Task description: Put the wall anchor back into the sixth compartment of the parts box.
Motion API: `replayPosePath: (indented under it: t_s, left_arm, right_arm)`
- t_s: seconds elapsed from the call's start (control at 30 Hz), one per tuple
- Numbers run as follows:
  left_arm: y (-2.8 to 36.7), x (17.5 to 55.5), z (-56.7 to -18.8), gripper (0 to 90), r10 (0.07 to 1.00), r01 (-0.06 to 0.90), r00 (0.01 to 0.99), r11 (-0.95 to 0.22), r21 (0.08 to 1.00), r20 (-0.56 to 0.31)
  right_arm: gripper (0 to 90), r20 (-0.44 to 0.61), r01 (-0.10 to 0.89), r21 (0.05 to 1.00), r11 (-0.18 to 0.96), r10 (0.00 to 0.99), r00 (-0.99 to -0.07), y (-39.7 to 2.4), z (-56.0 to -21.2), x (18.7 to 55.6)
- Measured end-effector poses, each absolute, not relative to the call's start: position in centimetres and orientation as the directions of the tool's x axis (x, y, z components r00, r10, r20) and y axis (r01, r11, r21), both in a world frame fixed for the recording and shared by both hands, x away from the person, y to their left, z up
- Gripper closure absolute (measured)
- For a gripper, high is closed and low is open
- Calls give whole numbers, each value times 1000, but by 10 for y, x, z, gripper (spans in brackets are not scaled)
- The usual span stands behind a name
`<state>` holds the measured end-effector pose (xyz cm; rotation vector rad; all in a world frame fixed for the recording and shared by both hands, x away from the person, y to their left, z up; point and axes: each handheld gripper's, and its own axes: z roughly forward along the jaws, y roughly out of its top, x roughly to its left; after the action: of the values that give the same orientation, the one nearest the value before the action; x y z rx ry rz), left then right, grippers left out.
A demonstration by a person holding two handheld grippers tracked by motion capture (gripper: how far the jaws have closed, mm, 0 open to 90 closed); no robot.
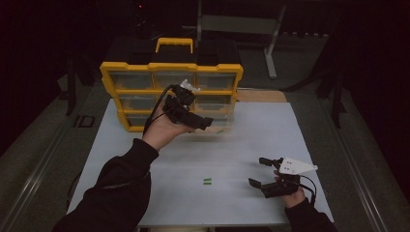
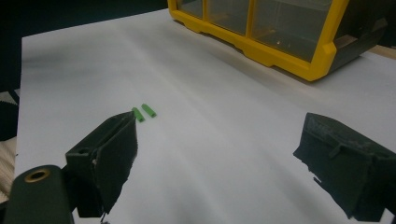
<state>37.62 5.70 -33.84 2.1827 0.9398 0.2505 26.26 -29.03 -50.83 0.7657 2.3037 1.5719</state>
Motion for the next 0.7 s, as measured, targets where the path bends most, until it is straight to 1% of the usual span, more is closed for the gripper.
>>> replayPosePath:
  t_s: [0.03,0.23,0.37,0.7]
  left_arm:
    - [61,375,-340,0,692,556,712,-458,694,-114]
    - [67,370,-343,0,691,554,713,-453,699,-117]
    - [78,361,-349,0,675,546,726,-449,707,-132]
    - [86,348,-363,0,661,539,736,-444,716,-144]
  right_arm:
    - [120,87,282,917,280,550,-831,-290,-508,263]
    - [120,86,283,916,284,549,-831,-290,-508,262]
    - [120,84,280,917,283,549,-831,-290,-508,262]
    - [120,84,277,919,281,547,-833,-289,-508,262]
